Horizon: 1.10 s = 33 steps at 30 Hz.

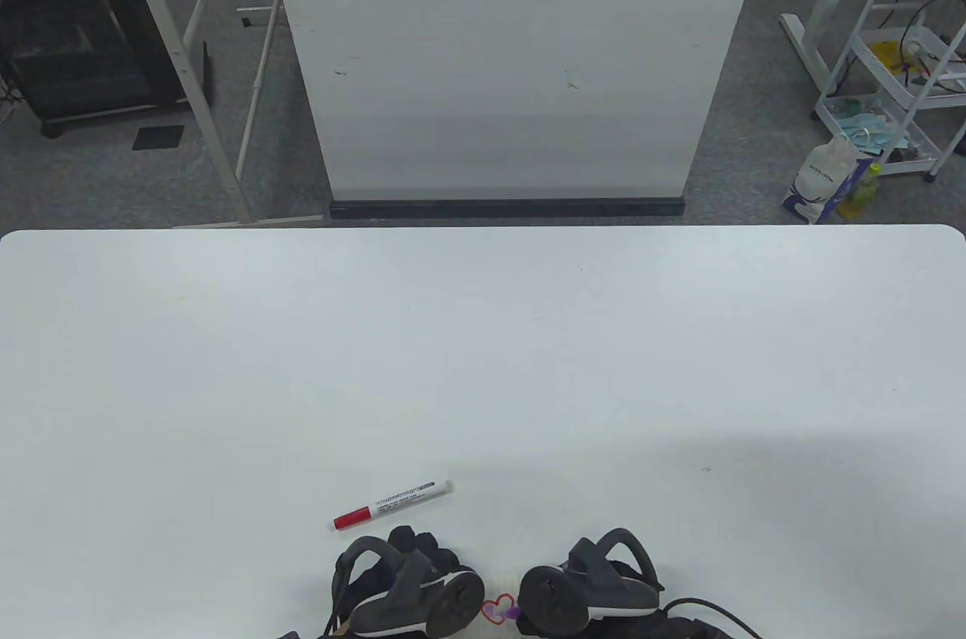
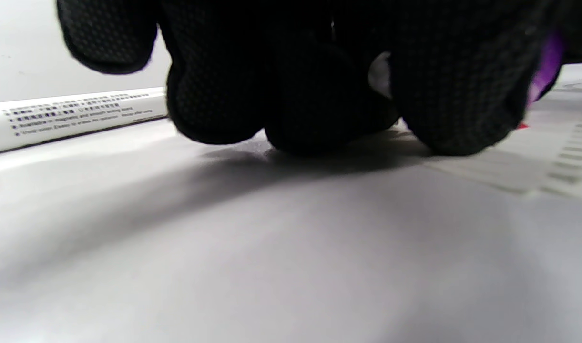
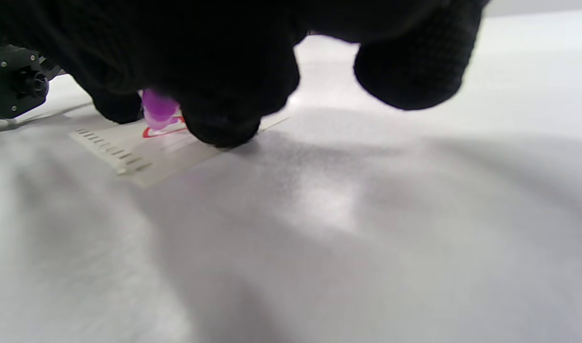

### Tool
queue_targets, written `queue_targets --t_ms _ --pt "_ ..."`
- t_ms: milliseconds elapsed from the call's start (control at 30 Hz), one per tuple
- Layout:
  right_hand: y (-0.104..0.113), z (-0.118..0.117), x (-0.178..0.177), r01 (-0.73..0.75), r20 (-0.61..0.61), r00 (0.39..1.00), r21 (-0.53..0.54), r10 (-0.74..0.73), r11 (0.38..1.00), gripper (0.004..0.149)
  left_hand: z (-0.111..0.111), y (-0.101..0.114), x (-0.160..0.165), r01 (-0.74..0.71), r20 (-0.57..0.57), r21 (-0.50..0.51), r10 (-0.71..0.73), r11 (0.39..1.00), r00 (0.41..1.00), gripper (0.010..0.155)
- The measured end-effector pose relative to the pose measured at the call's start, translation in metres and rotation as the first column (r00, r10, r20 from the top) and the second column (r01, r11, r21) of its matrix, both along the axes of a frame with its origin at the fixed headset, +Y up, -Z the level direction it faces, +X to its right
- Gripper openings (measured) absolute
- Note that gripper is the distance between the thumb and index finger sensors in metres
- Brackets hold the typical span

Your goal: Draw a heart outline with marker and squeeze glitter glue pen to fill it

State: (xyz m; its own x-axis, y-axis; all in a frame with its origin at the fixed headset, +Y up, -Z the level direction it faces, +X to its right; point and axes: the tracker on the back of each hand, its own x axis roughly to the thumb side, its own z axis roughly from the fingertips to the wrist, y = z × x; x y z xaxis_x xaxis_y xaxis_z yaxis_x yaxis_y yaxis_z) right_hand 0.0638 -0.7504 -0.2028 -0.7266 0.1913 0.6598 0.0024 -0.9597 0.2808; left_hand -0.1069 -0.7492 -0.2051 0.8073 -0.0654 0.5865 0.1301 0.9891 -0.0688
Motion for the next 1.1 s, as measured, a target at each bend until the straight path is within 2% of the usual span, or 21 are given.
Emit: queue_targets --t_ms 233,367,467,600,700,933,1100 --pt "0.0001 0.0000 -0.0007 0.004 0.040 0.999 0.106 -0.008 0.994 0.048 0.0000 0.0000 -0.0001 0.000 0.000 0.000 0.000 1.000 1.000 0.047" --pt "0.0005 -0.0006 -0.0003 0.000 0.023 1.000 0.068 -0.001 0.998 0.048 0.0000 0.0000 0.0000 0.000 -0.001 0.001 0.000 1.000 1.000 0.047" --pt "-0.0001 -0.0008 0.0007 0.003 -0.003 1.000 -0.011 -0.003 1.000 0.048 -0.0001 0.0000 0.0001 0.000 0.000 0.000 0.000 1.000 1.000 0.047" --pt "0.0001 -0.0006 0.0006 0.003 0.005 1.000 0.020 -0.004 1.000 0.048 -0.0001 0.0000 0.0000 0.000 0.000 0.000 0.000 1.000 1.000 0.047" --pt "0.0004 -0.0006 0.0006 0.002 0.037 0.999 0.101 -0.006 0.995 0.048 -0.0001 0.0000 0.0000 0.000 0.000 0.000 0.000 1.000 1.000 0.047" --pt "0.0007 -0.0010 0.0018 -0.003 -0.005 1.000 -0.001 0.003 1.000 0.048 -0.0001 0.0001 0.0000 0.001 0.000 0.001 -0.001 1.000 1.000 0.047" --pt "0.0008 -0.0009 0.0017 0.002 0.012 1.000 0.033 -0.002 0.999 0.048 -0.0001 0.0001 0.0000 0.001 0.000 0.001 -0.001 1.000 1.000 0.047"
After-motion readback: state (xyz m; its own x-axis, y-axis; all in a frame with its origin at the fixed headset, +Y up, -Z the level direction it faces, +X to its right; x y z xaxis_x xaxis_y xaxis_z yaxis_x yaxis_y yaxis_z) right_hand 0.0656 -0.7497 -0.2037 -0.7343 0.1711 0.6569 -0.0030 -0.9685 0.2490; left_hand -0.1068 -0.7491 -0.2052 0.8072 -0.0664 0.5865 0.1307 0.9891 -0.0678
